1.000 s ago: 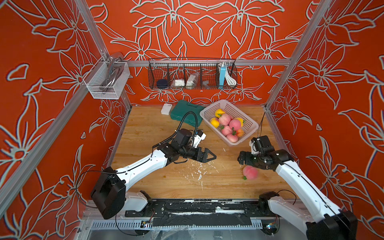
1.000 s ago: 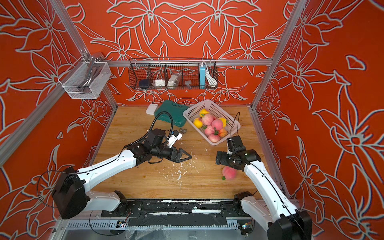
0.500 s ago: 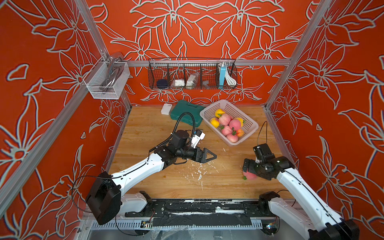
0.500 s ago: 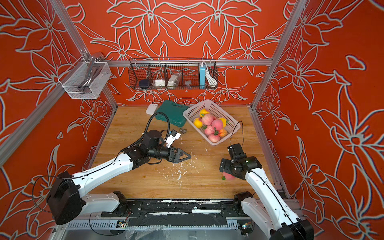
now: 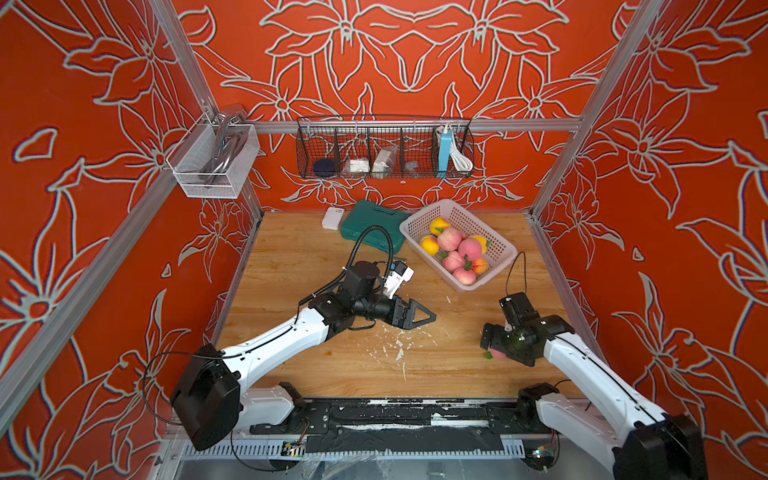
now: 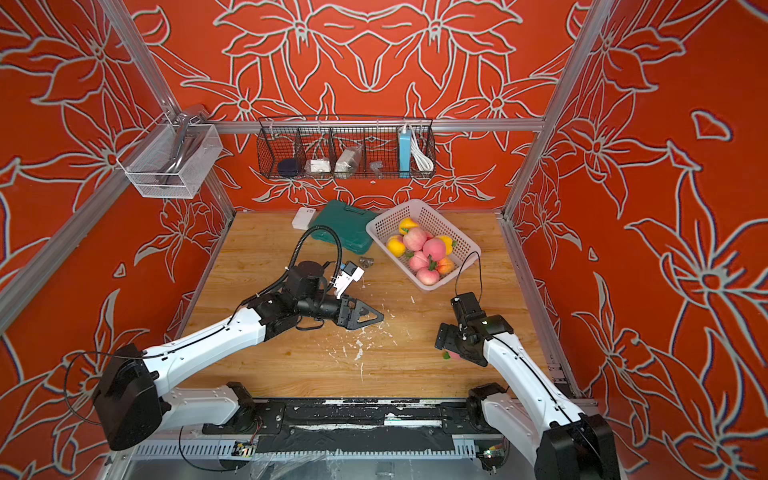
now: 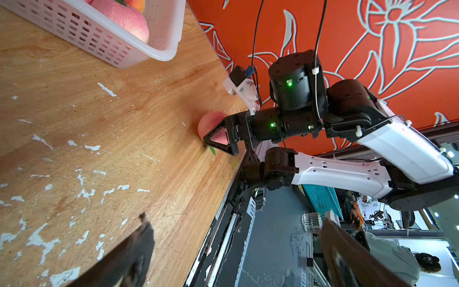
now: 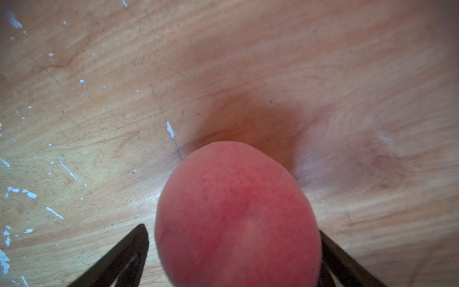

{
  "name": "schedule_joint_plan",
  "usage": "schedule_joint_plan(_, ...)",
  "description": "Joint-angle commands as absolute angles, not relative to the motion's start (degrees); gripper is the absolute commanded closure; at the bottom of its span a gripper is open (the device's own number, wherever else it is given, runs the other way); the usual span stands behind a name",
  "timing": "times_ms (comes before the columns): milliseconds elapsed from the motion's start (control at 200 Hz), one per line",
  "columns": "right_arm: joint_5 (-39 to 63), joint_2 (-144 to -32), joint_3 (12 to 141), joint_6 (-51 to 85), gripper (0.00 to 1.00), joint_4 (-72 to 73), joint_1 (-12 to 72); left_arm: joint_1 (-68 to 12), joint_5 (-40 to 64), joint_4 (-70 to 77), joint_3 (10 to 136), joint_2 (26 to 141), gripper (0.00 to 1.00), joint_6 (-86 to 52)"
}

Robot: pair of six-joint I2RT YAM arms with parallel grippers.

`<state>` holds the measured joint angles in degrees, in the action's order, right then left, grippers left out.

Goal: Put the peaches into the basket
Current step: Pick up the peach from the center of the board.

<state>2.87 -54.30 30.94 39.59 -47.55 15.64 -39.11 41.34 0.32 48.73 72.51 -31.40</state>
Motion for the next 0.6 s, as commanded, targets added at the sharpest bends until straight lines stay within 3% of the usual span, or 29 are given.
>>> schedule_joint_plan(0,3.68,-53.55,29.38,40.90,0.06,-45.92,15.12,-39.49,42.54,2.37,48.61,73.27,0.01,-31.70)
schedule_joint_plan(470,3.98,-52.65,27.15,40.82,0.32,-43.97,14.20,-39.51,42.54,2.42,48.89,74.97,0.01,-31.96)
schedule_joint_plan(595,4.66,-52.49,27.07,40.26,0.35,-43.73,14.22,-39.54,42.50,1.80,49.17,75.04,0.01,-31.73)
